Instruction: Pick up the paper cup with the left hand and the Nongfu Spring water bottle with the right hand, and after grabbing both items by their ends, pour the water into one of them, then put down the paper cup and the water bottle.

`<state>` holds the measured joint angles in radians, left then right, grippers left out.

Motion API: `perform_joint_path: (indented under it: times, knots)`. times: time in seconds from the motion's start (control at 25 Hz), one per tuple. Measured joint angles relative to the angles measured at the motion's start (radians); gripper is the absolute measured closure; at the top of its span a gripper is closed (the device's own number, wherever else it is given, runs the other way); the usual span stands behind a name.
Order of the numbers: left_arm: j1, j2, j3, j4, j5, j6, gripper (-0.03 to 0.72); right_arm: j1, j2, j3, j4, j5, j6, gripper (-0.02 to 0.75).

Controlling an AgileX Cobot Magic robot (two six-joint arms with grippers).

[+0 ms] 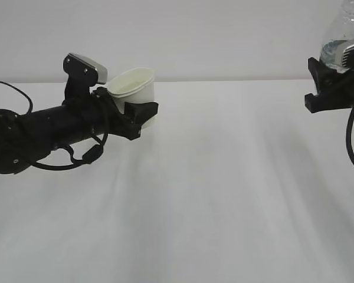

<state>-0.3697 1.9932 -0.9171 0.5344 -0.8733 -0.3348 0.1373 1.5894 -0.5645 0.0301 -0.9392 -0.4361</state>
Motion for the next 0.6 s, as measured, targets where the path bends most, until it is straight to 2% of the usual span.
perform_joint_path:
  times: [0.6]
  knots:
    - [0.111, 0.0, 0.0, -0.004, 0.046, 0.0, 0.259, 0.0, 0.0, 0.0, 0.078, 0.053, 0.04, 0.254]
